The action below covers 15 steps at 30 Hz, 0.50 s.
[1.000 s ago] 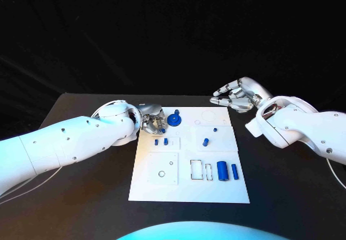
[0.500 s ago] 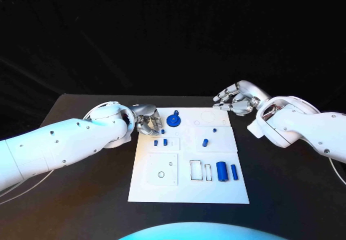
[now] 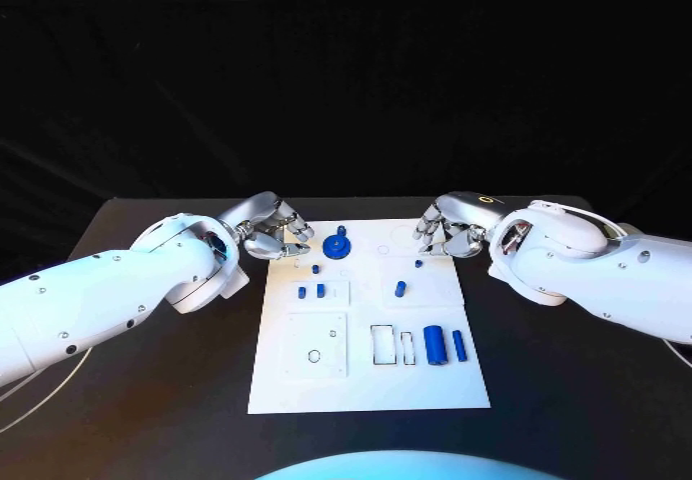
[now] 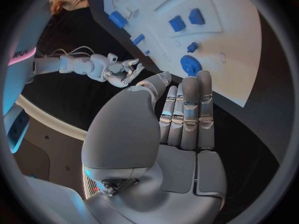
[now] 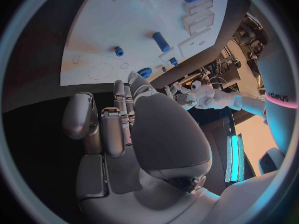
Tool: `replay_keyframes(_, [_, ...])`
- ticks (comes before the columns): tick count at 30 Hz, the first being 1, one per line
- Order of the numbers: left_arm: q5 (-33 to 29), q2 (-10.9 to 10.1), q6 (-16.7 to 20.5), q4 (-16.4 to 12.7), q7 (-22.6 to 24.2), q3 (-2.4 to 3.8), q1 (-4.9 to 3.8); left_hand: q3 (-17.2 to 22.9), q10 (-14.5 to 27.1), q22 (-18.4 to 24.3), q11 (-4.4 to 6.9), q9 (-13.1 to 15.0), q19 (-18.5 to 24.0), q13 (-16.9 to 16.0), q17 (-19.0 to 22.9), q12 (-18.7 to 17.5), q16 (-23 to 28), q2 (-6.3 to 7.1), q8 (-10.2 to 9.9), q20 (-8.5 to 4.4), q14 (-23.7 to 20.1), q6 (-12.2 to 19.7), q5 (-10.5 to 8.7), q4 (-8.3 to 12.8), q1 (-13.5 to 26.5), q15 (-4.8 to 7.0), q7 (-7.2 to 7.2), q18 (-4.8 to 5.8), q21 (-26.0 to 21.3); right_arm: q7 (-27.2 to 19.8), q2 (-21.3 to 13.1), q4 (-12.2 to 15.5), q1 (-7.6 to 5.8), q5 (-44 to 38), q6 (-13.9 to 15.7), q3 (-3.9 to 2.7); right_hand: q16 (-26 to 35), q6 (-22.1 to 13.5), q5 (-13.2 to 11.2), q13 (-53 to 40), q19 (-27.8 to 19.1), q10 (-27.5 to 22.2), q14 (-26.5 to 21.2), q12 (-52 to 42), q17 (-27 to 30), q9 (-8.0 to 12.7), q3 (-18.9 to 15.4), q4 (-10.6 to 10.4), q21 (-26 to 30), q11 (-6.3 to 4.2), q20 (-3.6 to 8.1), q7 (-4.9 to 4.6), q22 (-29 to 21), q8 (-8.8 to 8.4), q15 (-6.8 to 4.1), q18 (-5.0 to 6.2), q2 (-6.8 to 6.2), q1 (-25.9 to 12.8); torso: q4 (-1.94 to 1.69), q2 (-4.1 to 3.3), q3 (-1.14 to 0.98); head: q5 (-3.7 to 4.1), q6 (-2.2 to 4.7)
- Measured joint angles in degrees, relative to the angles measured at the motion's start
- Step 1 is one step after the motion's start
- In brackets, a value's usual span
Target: Assemble the parts on the task board
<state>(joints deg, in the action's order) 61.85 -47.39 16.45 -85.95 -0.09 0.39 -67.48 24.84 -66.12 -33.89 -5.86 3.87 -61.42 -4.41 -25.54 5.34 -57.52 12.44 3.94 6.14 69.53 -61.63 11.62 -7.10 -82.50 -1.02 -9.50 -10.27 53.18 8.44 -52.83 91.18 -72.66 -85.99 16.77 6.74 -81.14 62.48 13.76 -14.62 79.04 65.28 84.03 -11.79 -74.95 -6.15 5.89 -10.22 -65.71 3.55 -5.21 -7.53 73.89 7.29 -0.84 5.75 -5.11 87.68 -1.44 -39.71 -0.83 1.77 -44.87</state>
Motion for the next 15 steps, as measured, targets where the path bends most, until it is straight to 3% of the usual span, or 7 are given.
replay_keyframes(7, [-18.87,-2.22,5.98,-2.51,5.41,0.00,0.00,0.79,-0.91,1.11,0.31,0.05,0.28,-0.16,1.42,0.87,2.68,-0.98,0.26,-0.27,-0.43,-0.82,0.00,0.79,-0.56,0.17,0.20,0.01,-1.40,3.88,0.79,0.27,0.84,-9.25,-1.82,0.07,-0.31,-0.30,1.24,1.60,0.20,-0.01,0.00,1.38,0.00,0.34,0.78,-0.78,-0.07,0.41,-0.20,-0.30,0.44,-0.72,0.00,0.00,-1.48,-1.48,-0.07,-0.07,0.00,0.56,0.23])
replay_keyframes(15, [-40.12,-3.76,6.36,-3.39,10.56,-0.07,0.02,1.59,-1.12,1.79,0.11,-0.03,0.84,-0.15,2.24,1.17,4.24,-1.97,0.26,-0.23,-1.43,-0.38,0.00,1.10,-0.77,0.00,-0.22,0.01,-2.59,6.27,1.60,0.21,1.59,-13.43,-3.44,0.18,-0.68,-0.50,2.02,2.54,0.40,-0.22,-0.01,2.15,0.01,0.49,1.32,-1.32,-0.70,0.61,-0.41,-0.49,0.89,-1.12,0.44,0.01,-2.01,-2.01,-0.06,-0.15,0.03,0.80,0.12])
